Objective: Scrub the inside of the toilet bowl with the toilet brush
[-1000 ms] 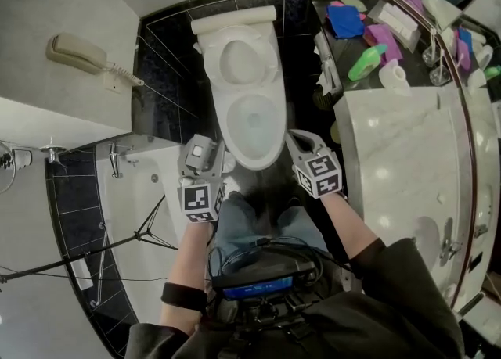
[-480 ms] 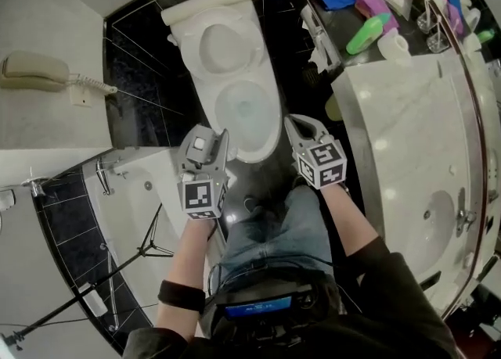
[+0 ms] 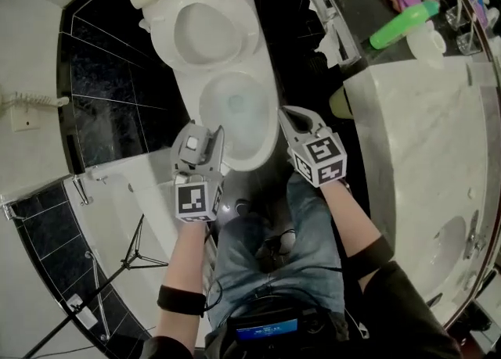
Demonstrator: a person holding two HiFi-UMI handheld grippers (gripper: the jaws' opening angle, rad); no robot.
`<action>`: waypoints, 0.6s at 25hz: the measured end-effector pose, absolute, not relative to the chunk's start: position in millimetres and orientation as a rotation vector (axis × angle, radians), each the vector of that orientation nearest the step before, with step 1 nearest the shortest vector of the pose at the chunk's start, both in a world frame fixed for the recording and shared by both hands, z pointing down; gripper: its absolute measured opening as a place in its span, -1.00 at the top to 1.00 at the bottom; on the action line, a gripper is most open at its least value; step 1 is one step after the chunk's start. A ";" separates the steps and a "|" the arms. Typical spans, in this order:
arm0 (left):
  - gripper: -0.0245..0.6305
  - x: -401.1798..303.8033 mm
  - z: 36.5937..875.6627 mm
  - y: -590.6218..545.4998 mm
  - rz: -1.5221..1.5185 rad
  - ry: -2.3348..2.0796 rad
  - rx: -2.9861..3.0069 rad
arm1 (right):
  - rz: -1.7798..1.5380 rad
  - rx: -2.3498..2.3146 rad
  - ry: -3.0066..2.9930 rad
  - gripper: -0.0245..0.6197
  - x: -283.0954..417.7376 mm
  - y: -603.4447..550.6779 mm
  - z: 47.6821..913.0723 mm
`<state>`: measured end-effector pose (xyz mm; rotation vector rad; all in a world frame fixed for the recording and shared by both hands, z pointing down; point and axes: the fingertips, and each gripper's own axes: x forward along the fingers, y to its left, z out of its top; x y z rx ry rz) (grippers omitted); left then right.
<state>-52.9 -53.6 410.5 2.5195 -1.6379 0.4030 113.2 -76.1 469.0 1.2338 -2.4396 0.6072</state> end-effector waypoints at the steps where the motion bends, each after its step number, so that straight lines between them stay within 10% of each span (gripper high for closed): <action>1: 0.17 -49.3 422.9 -59.4 0.402 -1.631 2.507 | 0.611 1.231 -2.439 0.91 115.7 -82.7 482.6; 15: 0.17 -28.4 603.3 -95.9 0.396 -1.533 2.486 | 0.597 1.223 -2.439 0.91 116.9 -130.2 621.6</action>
